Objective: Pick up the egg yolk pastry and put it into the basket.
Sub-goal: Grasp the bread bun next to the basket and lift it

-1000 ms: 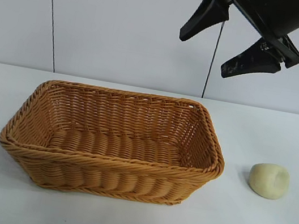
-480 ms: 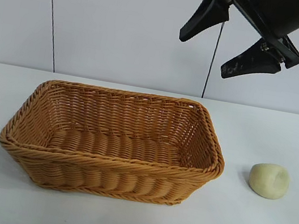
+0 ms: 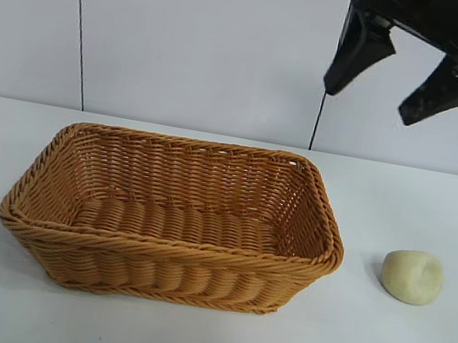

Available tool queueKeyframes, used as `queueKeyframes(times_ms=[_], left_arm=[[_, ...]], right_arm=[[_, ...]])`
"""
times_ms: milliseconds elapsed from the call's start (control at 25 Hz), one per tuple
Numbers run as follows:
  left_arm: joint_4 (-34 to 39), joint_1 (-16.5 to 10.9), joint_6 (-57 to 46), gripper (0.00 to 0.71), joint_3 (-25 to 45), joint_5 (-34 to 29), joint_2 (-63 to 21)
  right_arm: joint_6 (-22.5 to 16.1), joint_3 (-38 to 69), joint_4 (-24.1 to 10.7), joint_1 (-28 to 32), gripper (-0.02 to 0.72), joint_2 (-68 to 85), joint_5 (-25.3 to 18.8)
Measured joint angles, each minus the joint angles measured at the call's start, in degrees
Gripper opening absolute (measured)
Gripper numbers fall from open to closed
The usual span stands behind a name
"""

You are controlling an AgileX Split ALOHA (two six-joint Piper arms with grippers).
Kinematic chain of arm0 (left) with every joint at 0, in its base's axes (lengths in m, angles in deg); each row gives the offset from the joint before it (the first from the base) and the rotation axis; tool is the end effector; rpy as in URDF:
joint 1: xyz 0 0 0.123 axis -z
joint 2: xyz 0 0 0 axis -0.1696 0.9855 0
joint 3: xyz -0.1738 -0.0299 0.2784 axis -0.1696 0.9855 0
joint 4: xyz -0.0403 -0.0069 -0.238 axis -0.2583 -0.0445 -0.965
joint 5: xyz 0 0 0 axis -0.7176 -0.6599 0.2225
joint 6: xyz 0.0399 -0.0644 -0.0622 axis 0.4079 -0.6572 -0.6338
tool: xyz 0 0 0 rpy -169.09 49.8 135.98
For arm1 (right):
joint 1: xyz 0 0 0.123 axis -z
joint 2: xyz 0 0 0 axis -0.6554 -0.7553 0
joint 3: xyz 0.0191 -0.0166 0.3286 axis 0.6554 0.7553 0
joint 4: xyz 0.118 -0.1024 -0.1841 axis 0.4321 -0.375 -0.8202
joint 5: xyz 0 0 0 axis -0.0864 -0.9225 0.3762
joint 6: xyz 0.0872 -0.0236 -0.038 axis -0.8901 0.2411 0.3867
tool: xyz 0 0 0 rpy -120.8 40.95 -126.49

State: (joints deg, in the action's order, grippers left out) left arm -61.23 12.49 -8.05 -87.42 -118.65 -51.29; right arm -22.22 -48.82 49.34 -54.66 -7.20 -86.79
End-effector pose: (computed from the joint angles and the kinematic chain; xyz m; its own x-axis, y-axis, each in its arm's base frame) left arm -0.0531 -0.0022 0.2661 -0.4637 -0.0117 -0.8859 0.0745 0.9959 -0.0522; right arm 0.3380 0.0934 0.3256 -0.8889 -0.0925 -0.4487 -0.1777 0.9723 0.1516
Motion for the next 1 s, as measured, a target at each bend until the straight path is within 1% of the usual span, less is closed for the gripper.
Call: queueKeyframes(times_ms=[40, 80, 200, 440, 680, 1000], left_arm=[[0.00, 0.00, 0.00, 0.695, 0.00, 0.00, 0.00], [0.00, 0.00, 0.00, 0.695, 0.00, 0.00, 0.00], [0.00, 0.00, 0.00, 0.695, 0.00, 0.00, 0.00], [0.00, 0.00, 0.00, 0.695, 0.00, 0.00, 0.00], [0.00, 0.00, 0.04, 0.695, 0.00, 0.00, 0.00], [0.00, 0.00, 0.04, 0.695, 0.00, 0.00, 0.00]], right_arm=[[-1.25, -0.08, -2.56, 0.54, 0.613, 0.00, -1.00], [-2.10, -0.08, -4.18, 1.37, 0.613, -0.06, -1.86], [-2.51, -0.08, -5.44, 4.03, 0.613, -1.26, -3.47], [-2.71, -0.12, -5.49, 7.24, 0.613, -6.63, -3.54], [-2.72, -0.12, -5.25, 7.54, 0.613, -15.16, -2.76], [-2.82, -0.12, -5.10, 7.54, 0.612, -25.22, 0.10]])
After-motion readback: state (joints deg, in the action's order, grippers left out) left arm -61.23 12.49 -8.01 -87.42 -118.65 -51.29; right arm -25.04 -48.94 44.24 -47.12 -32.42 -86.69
